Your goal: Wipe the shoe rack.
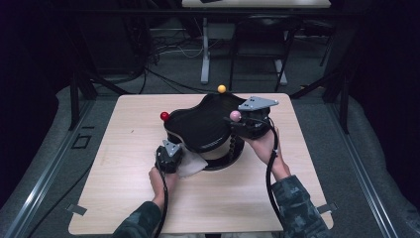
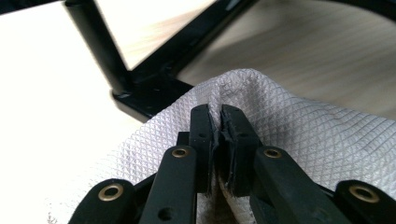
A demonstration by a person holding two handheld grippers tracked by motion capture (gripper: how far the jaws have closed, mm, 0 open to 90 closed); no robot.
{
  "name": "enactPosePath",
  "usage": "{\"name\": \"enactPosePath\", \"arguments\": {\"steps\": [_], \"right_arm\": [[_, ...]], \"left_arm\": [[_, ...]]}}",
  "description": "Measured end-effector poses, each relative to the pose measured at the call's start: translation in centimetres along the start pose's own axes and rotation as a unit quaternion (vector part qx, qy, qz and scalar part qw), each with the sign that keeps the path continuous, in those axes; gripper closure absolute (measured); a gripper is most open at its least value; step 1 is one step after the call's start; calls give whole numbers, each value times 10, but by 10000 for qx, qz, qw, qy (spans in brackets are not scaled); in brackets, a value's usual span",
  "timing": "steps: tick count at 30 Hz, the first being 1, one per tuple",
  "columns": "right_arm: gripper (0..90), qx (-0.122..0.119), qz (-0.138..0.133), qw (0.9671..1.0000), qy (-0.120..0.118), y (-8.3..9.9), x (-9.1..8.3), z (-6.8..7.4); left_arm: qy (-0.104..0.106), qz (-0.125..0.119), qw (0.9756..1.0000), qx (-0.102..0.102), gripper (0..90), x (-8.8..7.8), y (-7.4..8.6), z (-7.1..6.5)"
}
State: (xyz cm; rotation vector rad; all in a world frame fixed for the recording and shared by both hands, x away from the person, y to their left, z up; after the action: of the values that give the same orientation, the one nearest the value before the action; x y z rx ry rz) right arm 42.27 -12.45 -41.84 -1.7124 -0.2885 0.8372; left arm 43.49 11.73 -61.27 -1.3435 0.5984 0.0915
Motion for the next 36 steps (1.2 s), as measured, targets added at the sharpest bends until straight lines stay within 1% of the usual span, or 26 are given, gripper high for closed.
{"name": "enactPosePath", "arguments": {"steps": [3,4,5,6,9,10,11,12,13,14,16,17,19,21,23,25,30,32,34,36], "right_arm": [[601,3,-47,10000,24,0,1,0],[601,9,-61,10000,14,0,1,0],[601,3,-42,10000,73,0,1,0],[601,3,-42,10000,73,0,1,0],[601,7,-39,10000,75,0,1,0],[601,9,-41,10000,80,0,1,0],[601,12,-43,10000,82,0,1,0],[601,16,-41,10000,85,0,1,0],[601,16,-41,10000,89,1,1,0],[601,16,-41,10000,89,1,1,0],[601,18,-39,9999,95,1,1,1],[601,17,-40,9999,97,1,1,1],[601,20,-42,9999,98,1,1,0],[601,19,-42,9999,103,1,1,0],[601,18,-43,9999,107,1,1,0],[601,22,-37,9999,110,1,1,1],[601,21,-30,9999,111,0,1,1],[602,23,-29,9999,112,0,1,1],[601,37,-27,9999,98,0,1,1],[601,32,-24,9999,98,0,1,0]], "left_arm": [[-145,84,9998,-52,832,4,0,11],[-165,122,9998,-59,832,5,0,13],[-223,183,9996,-44,832,9,0,19],[-223,183,9996,-44,832,9,0,19],[-305,238,9992,-94,831,13,-1,27],[-329,241,9991,-86,831,14,-1,29],[-362,224,9991,-27,831,15,-2,30],[-356,270,9990,14,831,17,-2,31],[-347,314,9989,-1,830,19,-2,33],[-378,300,9988,-45,830,20,-3,34],[-394,340,9986,-59,830,22,-5,37],[-438,331,9985,-38,830,23,-5,38],[-482,357,9982,79,829,24,-5,38],[-499,348,9981,37,830,25,-5,38],[-491,375,9981,71,830,25,-4,38],[-467,384,9982,59,833,25,-4,38],[-358,412,9984,-112,835,22,-3,35],[-332,376,9987,-97,835,20,-2,32],[-299,385,9987,-165,834,17,-1,29],[-285,390,9987,-188,835,15,0,26]]}}
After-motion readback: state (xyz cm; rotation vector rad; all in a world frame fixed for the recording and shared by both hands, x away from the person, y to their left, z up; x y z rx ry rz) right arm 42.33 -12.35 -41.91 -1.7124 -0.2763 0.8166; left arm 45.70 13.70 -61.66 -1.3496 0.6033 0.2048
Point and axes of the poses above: each handheld gripper's, and its own axes: x roughly forward along the jaws, y roughly out of its underside, z roughly to its left, the point moved 5 cm from there along x, roughly forward along the jaws, and after that the axes turned 6 degrees about -z, right-handed, at the moved point
